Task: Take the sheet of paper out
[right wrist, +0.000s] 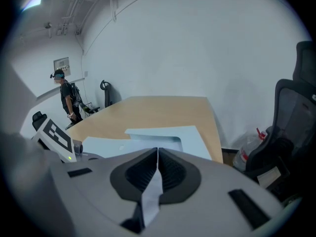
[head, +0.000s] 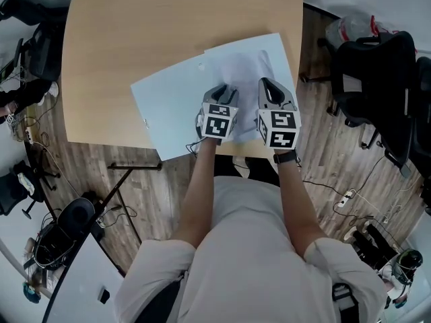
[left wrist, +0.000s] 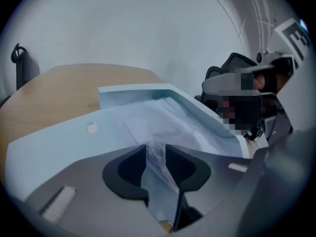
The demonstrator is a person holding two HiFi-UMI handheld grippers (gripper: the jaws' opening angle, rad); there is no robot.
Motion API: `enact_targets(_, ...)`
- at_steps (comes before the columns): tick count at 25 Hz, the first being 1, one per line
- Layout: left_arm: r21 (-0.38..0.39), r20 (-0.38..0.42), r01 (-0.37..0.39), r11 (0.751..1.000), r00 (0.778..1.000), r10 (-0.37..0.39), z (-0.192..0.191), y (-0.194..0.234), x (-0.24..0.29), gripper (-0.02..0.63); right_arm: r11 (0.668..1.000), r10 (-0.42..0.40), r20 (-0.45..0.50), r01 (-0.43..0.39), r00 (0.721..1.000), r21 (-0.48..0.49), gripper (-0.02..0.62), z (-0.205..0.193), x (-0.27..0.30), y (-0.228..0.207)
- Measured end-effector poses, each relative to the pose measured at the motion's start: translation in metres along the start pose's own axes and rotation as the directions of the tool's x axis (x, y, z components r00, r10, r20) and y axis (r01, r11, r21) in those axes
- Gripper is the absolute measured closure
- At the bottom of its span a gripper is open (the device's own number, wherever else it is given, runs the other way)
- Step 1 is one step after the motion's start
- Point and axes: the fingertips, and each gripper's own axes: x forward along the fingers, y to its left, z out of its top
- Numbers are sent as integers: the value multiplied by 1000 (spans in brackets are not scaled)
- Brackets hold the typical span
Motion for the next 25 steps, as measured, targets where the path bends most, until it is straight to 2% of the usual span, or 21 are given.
enact_targets(4, -30, -25, -37, 999, 999, 36, -6, 6, 1, 562, 999, -5, 5, 4, 1000, 36, 581, 0, -3, -6)
enact_targets(6, -53, -31, -44, 998, 999, 43, -8, 8, 0, 578, 999, -5, 8, 4, 1000, 53, 581, 1, -4, -8)
enact_targets(13, -62, -25, -53, 997, 998, 51, -7, 12, -5, 586, 996, 9, -8, -8, 1000, 89, 581, 0, -2, -8)
enact_targets(25, -109, 8, -112, 988, 994, 113, -10, 36, -29, 592, 994, 52, -11, -51, 999, 97, 581, 2, -2, 10)
